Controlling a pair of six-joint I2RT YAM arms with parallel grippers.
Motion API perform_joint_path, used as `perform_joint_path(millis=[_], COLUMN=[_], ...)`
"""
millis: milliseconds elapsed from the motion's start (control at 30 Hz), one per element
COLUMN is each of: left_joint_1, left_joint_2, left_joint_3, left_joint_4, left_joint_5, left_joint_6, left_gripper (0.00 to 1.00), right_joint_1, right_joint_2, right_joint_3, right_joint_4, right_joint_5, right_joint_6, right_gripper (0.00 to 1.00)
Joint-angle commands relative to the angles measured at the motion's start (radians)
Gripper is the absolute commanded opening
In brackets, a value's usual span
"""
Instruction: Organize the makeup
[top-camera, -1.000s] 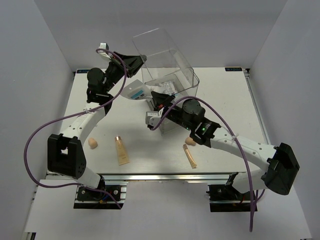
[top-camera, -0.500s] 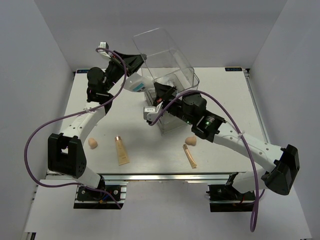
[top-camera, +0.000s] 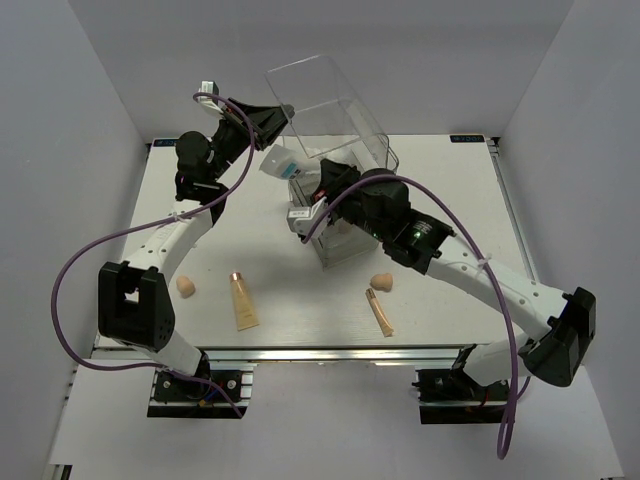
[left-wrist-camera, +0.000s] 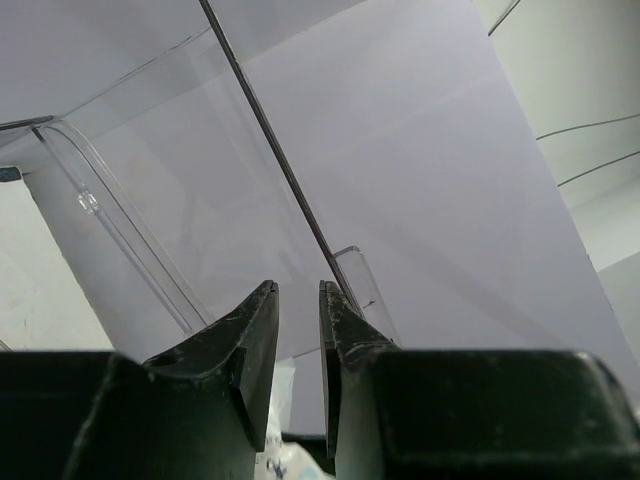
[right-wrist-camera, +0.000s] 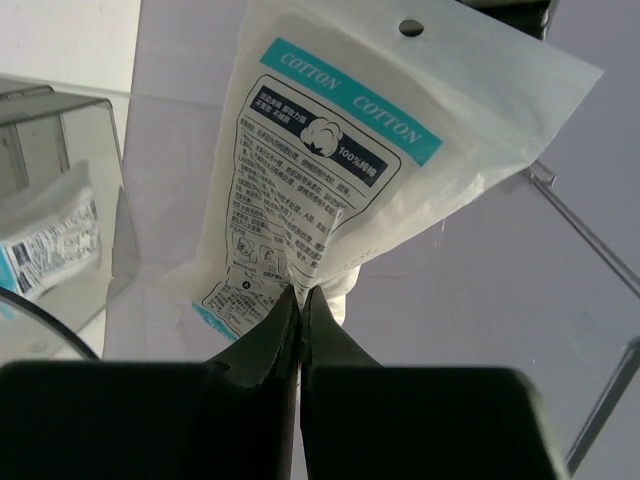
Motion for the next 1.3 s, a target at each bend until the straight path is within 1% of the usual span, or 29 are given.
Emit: perform_joint_path(millis=[0, 167, 467, 667, 867, 900, 1033, 1167, 1200, 1267], left_joint_1=[0.001, 0.001, 0.001, 0.001, 0.001, 0.001, 0.001, 0.003, 0.001, 0.001], left_joint_2=[-0.018, -0.012, 0.000, -0.001, 0.000, 0.000, 0.000, 0.000, 0.000, 0.000], left_joint_3=[0.040, 0.044, 0.057, 0.049, 0.049, 0.049, 0.049, 0.046, 0.046, 0.044], left_joint_4=[0.029, 0.030, 0.040, 0.044, 0.049, 0.049, 0.049, 0.050, 0.050, 0.050], left_joint_5=[0.006, 0.008, 0.011, 0.011, 0.011, 0.011, 0.011, 0.009, 0.009, 0.009], left_joint_6=[-0.002, -0.004, -0.010, -0.010, -0.013, -0.013, -0.013, -0.014, -0.014, -0.014], left_gripper=[0.34, 0.34, 0.33, 0.33, 0.33, 0.34, 0.33, 0.33, 0.33, 0.33], right_joint_1=[-0.016, -0.034, -0.056, -0.065, -0.070, -0.070, -0.071, -0.074, -0.076, -0.076], right_joint_2=[0.012, 0.026, 0.068, 0.094, 0.114, 0.115, 0.123, 0.127, 0.127, 0.129], right_joint_3=[0.087, 0.123, 0.185, 0.218, 0.233, 0.234, 0.241, 0.244, 0.242, 0.242], right_joint_4=[-0.071, -0.179, -0.250, -0.302, -0.323, -0.323, -0.326, -0.329, -0.329, -0.328], right_joint_5=[0.053, 0.088, 0.136, 0.162, 0.169, 0.169, 0.169, 0.171, 0.171, 0.171], right_joint_6=[-0.057, -0.071, -0.085, -0.087, -0.083, -0.082, -0.077, -0.071, -0.071, -0.068], right_gripper=[0.00, 0.00, 0.00, 0.06, 0.14, 0.18, 0.27, 0.28, 0.31, 0.31])
